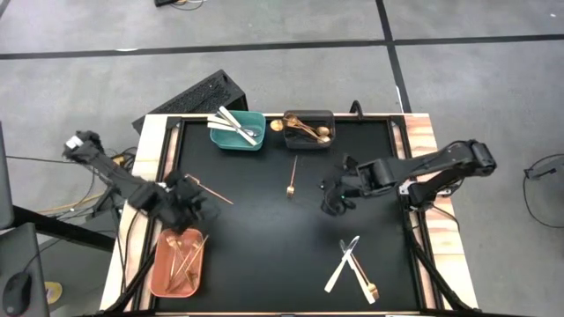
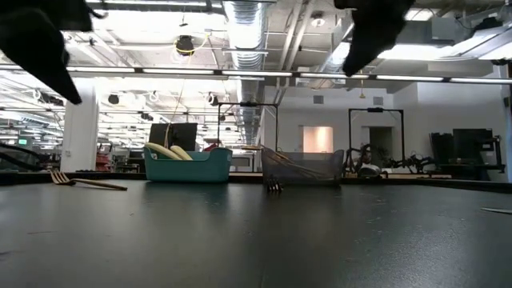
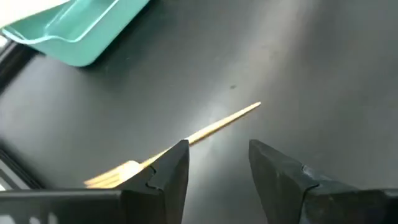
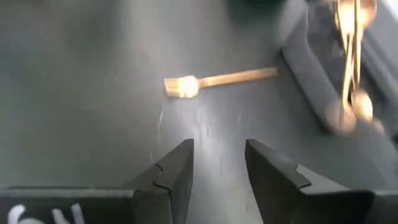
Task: Sort silverware by color (type)
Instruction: Put the gold fork into the orange bin
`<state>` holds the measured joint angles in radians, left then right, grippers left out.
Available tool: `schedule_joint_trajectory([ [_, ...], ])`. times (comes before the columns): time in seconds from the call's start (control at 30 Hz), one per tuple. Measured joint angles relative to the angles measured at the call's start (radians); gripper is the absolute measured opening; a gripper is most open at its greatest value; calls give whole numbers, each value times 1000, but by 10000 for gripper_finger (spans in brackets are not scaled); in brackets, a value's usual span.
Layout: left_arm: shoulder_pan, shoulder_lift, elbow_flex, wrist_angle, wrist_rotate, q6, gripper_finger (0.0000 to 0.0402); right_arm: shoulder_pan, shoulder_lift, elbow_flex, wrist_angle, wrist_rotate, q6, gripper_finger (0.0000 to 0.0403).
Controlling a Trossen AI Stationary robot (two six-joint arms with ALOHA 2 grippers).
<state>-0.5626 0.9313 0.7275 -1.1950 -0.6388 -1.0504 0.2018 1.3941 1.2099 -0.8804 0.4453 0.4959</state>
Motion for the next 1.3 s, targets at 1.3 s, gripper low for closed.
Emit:
schedule_joint_trajectory([
  [1.3,675,553,-38,250,346,724,168,184,51,0,-133,6,191,162],
])
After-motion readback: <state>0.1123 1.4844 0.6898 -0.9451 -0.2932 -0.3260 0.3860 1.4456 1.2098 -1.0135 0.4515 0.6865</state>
